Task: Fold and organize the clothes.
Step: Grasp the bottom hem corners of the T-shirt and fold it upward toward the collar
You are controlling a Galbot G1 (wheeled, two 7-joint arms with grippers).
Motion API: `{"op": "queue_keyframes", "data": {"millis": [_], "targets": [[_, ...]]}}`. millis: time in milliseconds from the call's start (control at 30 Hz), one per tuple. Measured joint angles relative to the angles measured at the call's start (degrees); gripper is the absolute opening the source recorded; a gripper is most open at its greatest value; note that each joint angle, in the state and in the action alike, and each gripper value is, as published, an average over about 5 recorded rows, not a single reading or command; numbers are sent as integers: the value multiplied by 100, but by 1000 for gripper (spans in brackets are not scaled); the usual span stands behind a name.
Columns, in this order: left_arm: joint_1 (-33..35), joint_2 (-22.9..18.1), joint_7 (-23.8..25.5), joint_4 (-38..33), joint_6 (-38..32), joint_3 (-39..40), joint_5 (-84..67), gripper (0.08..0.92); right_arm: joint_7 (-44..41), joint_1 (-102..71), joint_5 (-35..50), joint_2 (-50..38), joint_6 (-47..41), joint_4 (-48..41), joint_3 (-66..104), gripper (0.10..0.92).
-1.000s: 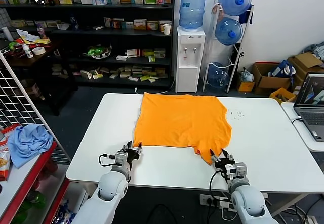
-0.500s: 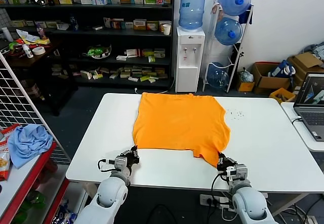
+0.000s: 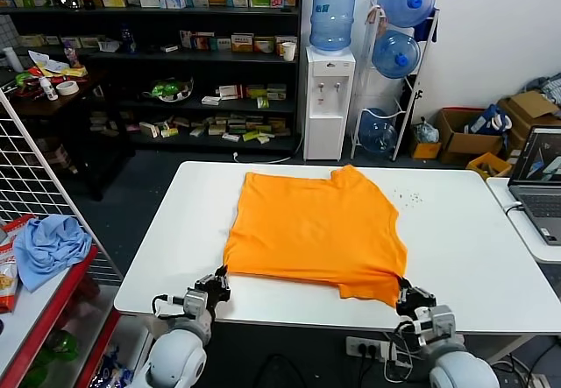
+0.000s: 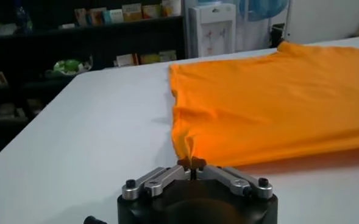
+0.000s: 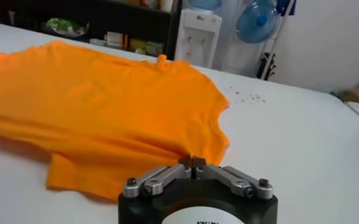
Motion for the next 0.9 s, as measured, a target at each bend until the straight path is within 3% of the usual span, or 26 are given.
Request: {"op": "queue_keyframes", "data": {"millis": [400, 900], "targets": [[773, 282, -29, -715, -169, -56, 292, 104, -26, -616, -206, -251, 211, 482, 220, 125], [-6, 377, 40, -310, -615, 268, 815, 104, -188, 693, -274, -409, 814, -531, -248, 125]]}}
